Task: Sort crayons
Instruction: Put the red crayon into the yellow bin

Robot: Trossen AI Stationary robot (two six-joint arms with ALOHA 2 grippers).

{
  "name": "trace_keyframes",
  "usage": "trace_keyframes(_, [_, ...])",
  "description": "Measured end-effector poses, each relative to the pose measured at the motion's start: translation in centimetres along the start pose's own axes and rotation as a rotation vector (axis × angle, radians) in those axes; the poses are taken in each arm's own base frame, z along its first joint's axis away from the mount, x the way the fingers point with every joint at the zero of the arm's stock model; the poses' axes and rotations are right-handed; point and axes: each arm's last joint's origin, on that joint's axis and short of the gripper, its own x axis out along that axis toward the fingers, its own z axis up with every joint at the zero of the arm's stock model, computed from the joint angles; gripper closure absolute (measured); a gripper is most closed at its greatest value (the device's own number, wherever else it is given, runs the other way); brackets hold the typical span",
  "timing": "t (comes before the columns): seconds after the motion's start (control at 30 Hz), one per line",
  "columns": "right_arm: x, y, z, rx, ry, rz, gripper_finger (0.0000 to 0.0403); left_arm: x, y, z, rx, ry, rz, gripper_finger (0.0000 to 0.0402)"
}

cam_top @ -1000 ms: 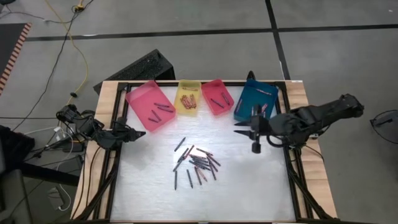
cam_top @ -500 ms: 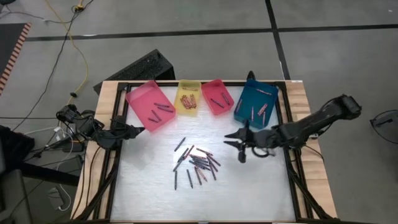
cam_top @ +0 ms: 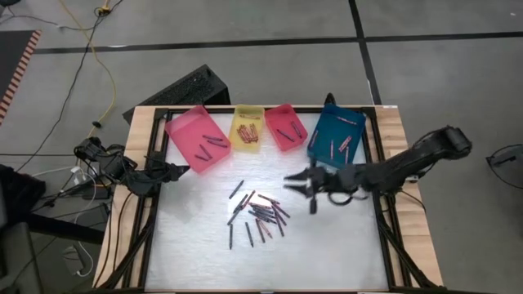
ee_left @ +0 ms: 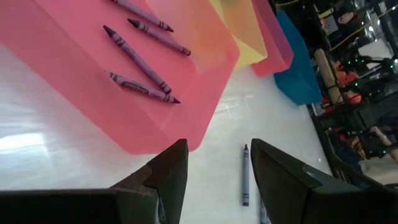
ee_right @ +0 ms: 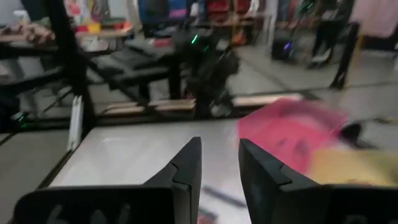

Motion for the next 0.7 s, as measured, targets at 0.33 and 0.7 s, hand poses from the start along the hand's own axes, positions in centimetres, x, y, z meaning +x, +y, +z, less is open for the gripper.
trace_keyframes(0.33, [-10.0,-4.4,2.8,0.046,0.064,-0.177,0.0296,0.0,0.0,0.1,0.005,-0.018,0.001,0.0236])
trace_keyframes(0.7, [-10.6,-4.6,-2.4,0.160,0.232,-0.218,0.0296,0.2,0.5,-0.2,-0.020,-0.050,0.024,0.0236])
